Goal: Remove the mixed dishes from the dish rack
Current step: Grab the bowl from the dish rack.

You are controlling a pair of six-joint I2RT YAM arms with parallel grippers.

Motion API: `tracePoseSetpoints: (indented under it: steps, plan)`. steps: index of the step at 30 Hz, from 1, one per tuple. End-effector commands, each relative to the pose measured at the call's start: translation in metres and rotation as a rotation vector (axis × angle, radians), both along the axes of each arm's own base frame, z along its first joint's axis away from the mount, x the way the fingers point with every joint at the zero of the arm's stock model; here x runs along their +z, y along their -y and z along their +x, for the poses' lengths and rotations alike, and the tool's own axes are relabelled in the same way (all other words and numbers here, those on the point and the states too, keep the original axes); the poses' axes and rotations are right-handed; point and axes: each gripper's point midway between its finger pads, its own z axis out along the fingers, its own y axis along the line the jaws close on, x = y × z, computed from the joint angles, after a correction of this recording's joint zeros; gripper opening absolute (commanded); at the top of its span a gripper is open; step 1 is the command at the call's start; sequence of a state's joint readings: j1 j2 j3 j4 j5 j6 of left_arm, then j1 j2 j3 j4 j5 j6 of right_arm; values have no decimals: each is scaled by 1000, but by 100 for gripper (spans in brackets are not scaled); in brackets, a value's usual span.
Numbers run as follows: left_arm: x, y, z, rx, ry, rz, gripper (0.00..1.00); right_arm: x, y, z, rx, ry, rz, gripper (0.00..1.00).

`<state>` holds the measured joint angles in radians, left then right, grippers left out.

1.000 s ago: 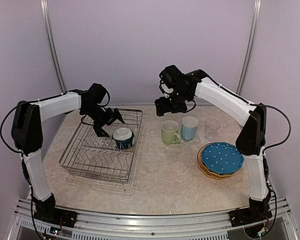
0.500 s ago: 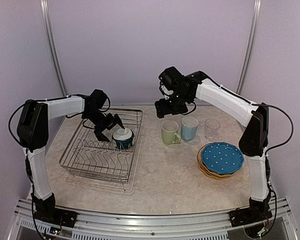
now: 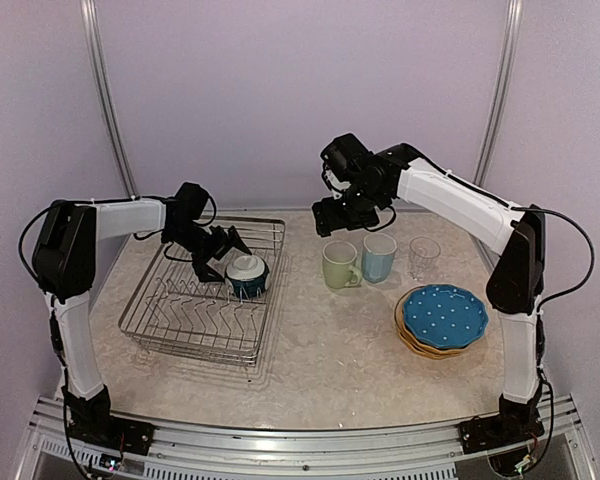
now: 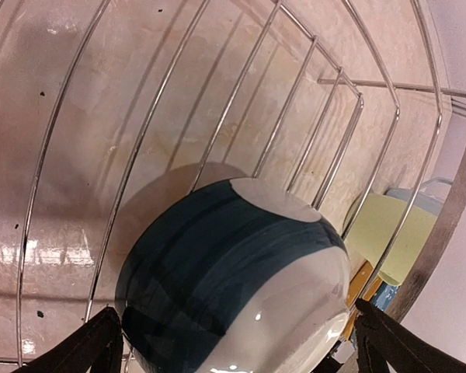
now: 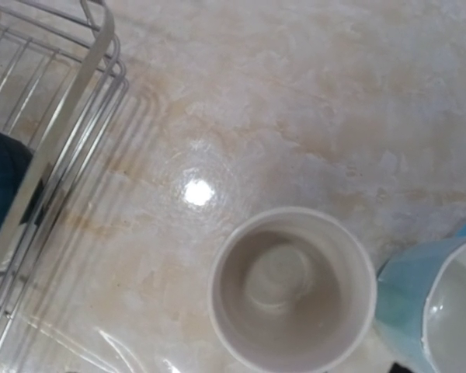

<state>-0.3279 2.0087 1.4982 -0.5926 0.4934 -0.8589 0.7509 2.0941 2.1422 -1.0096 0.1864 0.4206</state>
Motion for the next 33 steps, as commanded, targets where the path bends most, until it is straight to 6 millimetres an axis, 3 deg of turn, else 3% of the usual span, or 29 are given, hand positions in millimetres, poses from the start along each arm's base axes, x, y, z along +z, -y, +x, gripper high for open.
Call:
tracePoseSetpoints:
  steps: [1, 19, 25, 33]
  plan:
    - [-14, 3, 1, -26, 7, -4, 99, 18, -1, -4, -5, 37, 32, 83]
    - [-31, 13, 5, -100, 1, -39, 99, 22, -2, -7, 4, 50, 39, 84]
    - [-11, 24, 5, -162, 64, -89, 99, 23, -2, -8, 6, 54, 40, 84]
    - [-31, 12, 10, -142, 26, 41, 99, 25, -8, -8, 18, 59, 56, 84]
